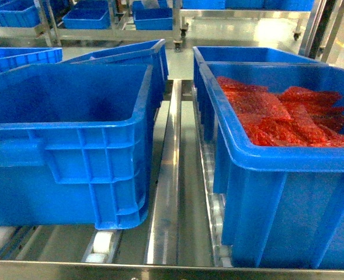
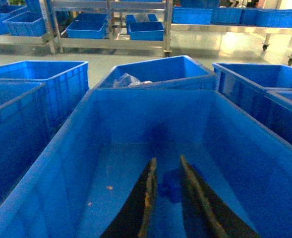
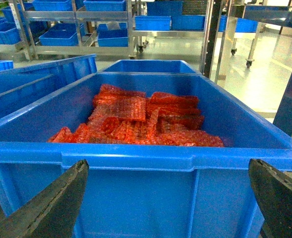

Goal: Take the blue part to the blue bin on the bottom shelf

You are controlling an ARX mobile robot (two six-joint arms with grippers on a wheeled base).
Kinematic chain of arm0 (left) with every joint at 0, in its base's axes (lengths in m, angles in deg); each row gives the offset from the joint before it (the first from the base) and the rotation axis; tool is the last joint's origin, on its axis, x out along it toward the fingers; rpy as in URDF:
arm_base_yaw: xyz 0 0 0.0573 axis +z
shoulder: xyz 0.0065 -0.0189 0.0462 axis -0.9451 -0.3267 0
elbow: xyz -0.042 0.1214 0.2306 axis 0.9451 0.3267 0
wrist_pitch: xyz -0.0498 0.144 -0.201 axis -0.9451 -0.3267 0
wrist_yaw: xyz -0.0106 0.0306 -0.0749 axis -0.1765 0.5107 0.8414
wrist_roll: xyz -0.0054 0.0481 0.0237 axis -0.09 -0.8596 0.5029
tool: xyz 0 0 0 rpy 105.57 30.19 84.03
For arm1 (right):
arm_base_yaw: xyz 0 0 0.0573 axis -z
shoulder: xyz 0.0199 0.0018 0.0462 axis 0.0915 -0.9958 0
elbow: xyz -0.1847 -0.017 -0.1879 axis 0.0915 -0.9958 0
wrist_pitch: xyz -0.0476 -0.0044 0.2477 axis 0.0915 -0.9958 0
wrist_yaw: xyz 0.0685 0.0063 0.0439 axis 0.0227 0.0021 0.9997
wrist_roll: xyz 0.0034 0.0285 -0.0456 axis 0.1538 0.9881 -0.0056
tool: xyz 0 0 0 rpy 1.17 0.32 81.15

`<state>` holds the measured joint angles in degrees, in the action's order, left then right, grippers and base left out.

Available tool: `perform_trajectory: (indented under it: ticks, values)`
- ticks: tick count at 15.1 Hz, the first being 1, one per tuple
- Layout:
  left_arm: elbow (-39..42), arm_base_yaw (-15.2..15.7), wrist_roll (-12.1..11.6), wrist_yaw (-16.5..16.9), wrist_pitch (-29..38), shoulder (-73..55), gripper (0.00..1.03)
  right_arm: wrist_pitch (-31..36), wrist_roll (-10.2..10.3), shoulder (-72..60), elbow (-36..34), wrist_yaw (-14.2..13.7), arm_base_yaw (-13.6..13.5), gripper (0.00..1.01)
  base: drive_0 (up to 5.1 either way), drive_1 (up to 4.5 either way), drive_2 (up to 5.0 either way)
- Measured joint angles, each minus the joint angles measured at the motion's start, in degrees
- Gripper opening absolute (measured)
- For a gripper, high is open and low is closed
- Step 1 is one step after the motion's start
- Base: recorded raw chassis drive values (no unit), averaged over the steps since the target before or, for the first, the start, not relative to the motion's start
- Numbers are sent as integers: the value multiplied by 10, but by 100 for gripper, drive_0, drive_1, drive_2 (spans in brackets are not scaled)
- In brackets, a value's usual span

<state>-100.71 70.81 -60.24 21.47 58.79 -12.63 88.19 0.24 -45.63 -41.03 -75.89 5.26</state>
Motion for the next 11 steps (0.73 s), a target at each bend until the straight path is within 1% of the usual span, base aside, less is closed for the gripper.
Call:
perform_trajectory:
  ticks: [1,2,5,9,10,11]
  values:
    - [23,0,0,0,0,21,4,0,0,0,0,0,0,98,0,0,0]
    - [47,1,0,-1,0,45,2,0,0,0,0,0,0,98,0,0,0]
    - [104,1,0,0,-20,122,2,0,0,0,0,0,0,98,0,0,0]
    - [154,1,-1,0,-77,228,2,0,0,0,0,0,0,98,0,0,0]
    - [174,1,-1,0,-40,233,2,0,0,0,0,0,0,98,0,0,0]
    - [184,1,-1,0,-61,245,2,0,0,0,0,0,0,98,0,0,0]
